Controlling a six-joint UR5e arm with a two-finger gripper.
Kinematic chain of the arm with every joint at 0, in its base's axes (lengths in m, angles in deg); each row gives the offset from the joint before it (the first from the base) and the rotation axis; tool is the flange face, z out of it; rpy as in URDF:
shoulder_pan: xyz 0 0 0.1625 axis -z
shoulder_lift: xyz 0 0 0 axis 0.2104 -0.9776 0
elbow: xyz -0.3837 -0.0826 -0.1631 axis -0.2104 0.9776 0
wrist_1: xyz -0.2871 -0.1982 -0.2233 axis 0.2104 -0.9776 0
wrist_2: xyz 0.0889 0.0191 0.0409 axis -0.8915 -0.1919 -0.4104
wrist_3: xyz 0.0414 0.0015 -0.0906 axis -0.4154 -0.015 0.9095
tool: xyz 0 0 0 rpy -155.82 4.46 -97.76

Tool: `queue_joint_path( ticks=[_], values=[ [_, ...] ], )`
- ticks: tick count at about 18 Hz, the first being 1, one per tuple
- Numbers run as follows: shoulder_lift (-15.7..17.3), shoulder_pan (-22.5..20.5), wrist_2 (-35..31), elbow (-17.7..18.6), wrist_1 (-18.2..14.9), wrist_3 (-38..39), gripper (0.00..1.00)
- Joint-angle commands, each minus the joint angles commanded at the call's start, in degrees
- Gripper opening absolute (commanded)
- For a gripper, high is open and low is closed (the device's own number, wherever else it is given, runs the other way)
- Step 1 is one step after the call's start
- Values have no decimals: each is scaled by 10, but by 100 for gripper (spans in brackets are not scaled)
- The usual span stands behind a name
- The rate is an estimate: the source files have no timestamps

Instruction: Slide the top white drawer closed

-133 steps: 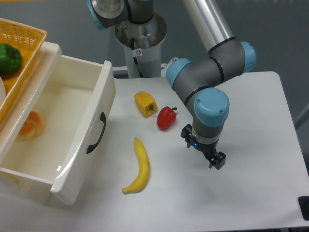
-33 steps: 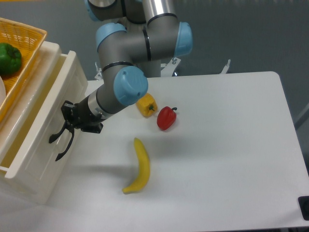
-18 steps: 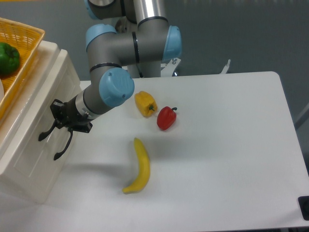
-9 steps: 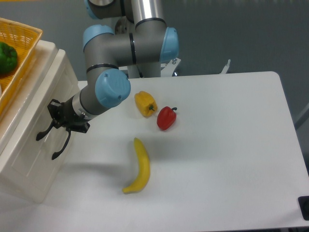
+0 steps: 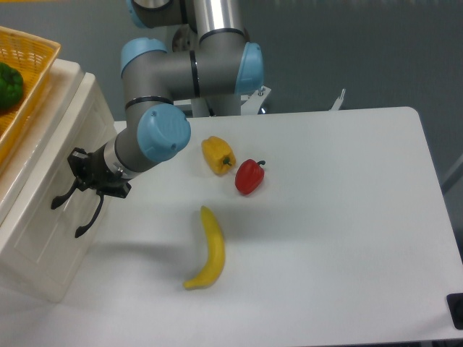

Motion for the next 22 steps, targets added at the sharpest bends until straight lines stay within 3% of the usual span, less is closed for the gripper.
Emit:
queue_joint_path(
  ticks=[4,6,8,9,13,17,19,22],
  values=[
    [-3,12,-1,0,6,3,4],
    [-3,10,-3,-2,9,1,17],
    [-3,-9,-4,-2,11,-3,45],
    [-3,-21,-8,-3,11,-4,47],
    [-6,-69,-45,-15,11,-4,76],
    [-24,-123,-93,-37,16,-2,89],
    [-25,-147,-118,-38,50,0,99],
    [-26,-177,-139,-39,88,-4,100]
  ],
)
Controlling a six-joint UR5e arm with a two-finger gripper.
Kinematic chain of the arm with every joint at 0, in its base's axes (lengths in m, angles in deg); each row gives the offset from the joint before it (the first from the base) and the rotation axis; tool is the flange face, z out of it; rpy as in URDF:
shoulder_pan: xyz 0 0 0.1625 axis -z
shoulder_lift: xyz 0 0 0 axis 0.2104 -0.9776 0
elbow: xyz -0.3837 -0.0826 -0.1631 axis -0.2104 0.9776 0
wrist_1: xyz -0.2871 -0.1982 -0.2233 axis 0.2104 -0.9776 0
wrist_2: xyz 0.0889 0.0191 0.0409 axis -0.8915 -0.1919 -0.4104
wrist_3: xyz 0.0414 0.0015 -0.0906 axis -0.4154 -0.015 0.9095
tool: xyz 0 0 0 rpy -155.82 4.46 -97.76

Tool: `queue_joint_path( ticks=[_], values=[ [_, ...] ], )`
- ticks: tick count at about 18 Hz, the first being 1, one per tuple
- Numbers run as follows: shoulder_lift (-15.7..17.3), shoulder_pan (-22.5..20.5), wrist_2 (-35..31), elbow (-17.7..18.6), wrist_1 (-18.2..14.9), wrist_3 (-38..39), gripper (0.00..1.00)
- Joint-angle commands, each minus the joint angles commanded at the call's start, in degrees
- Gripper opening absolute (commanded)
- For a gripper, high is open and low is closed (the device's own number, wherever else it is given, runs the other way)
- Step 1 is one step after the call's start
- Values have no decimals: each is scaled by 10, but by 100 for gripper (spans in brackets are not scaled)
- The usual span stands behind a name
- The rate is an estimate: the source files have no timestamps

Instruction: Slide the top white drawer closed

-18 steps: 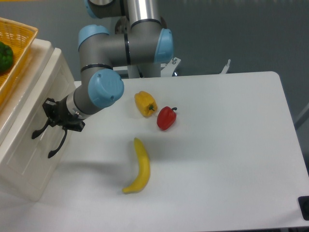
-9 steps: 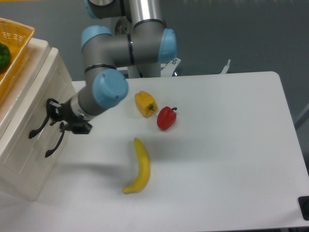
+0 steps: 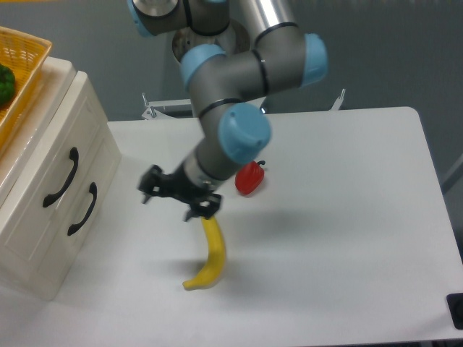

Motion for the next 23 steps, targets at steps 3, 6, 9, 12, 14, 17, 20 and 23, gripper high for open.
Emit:
queue_joint_path(
  ticks=[3,6,9,12,14,17,20,23],
  values=[
    [-8,-22,-44,-1,62,-6,100],
    [-22,-33,-122,-2,122,-68,100],
    [-34,-53,-147,-8,124,-240,100],
    [-39,-79,-148,-10,125,-362,100],
    [-42,-93,-159,-12,127,-400,100],
    [-47,-106,-216,-18,128,-458,100],
    [-68,-121,-248,-34,128,-555,100],
    [-85,-136,-250,-49,128,-610,100]
  ],
)
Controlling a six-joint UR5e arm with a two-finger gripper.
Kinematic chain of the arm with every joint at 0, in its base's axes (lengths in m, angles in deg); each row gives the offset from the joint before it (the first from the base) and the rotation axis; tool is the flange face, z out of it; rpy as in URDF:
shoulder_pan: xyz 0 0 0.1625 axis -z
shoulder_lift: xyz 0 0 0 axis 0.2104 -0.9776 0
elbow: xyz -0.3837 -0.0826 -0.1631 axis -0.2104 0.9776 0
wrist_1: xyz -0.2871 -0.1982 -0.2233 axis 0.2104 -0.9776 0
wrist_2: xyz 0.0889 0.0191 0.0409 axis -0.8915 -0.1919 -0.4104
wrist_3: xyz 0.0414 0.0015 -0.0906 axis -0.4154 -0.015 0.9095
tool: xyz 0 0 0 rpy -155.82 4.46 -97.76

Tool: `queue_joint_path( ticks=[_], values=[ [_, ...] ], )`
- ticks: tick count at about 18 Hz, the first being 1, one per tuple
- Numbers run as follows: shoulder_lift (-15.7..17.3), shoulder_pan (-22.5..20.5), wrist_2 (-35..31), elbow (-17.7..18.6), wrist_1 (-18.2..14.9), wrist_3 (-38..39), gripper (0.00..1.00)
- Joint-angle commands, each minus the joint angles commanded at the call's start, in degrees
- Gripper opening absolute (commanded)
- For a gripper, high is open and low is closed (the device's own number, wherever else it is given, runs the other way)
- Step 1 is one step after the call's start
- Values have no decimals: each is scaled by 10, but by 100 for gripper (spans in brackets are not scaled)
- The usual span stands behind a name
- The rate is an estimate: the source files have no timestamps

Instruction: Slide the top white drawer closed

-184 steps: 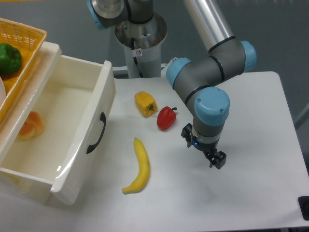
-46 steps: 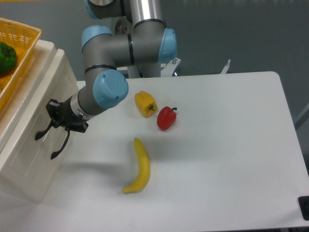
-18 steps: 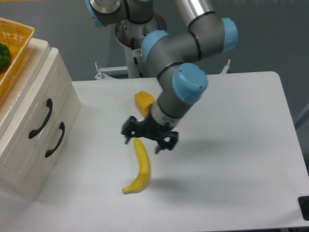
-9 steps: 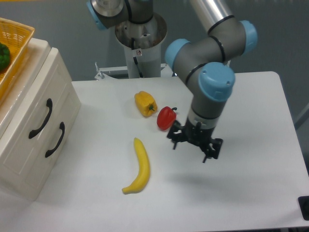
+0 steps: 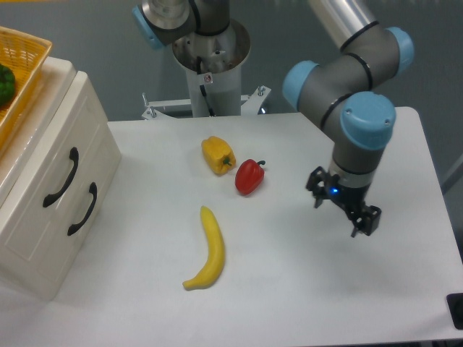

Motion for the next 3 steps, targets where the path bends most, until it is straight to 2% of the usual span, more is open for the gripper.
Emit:
queue_joint_path(
  ticks=[3],
  values=[
    [-11,-4,-11,-4,-1,-10,100]
  ],
)
